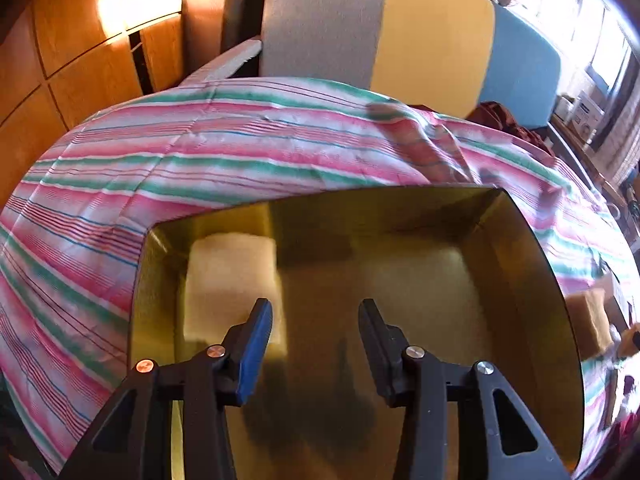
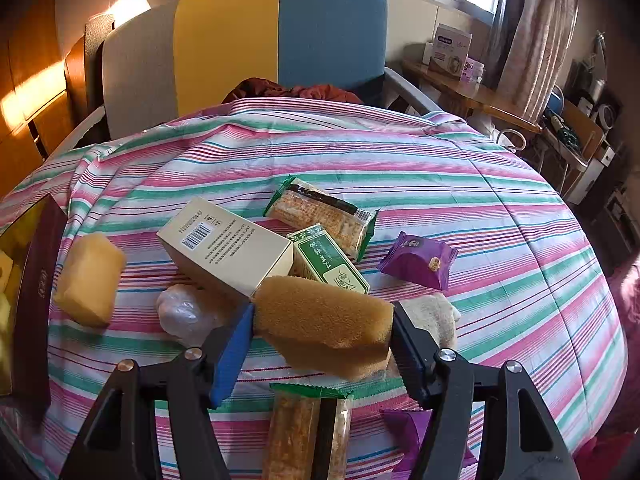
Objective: Organize objects
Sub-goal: 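Carry the held tan sponge with the right tool over the gold tray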
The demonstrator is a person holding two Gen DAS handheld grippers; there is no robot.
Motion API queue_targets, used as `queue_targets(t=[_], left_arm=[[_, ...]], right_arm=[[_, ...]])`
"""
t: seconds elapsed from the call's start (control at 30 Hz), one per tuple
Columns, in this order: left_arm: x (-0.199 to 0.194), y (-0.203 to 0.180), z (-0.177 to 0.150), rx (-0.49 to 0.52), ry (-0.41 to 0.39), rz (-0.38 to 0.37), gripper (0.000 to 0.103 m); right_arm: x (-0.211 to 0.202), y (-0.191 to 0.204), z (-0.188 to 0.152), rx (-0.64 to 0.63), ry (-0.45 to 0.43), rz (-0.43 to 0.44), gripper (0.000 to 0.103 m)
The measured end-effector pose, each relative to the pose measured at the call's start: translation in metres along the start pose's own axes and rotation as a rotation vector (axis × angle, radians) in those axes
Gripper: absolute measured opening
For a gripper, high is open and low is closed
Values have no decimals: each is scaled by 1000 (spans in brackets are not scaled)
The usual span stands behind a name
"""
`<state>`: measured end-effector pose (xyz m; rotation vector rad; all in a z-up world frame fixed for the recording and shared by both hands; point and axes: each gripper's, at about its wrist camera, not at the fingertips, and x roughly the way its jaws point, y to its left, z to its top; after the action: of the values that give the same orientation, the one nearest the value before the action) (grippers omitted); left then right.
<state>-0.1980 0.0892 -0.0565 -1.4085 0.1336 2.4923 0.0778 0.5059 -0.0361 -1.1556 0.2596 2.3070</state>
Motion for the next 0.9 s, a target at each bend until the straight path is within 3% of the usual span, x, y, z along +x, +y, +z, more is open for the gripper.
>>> queue_targets(t=[0.13, 0.4, 0.9], left_arm=[[2, 13, 10, -79, 11, 0, 45], [-13, 7, -11, -38, -17, 30, 46], [-105, -11, -70, 8, -174, 28, 47]], right_arm=[[0, 0, 0, -3, 1, 2, 67], [2, 1, 0, -12, 4, -3, 68], [3, 7, -2, -41, 4, -8, 65]])
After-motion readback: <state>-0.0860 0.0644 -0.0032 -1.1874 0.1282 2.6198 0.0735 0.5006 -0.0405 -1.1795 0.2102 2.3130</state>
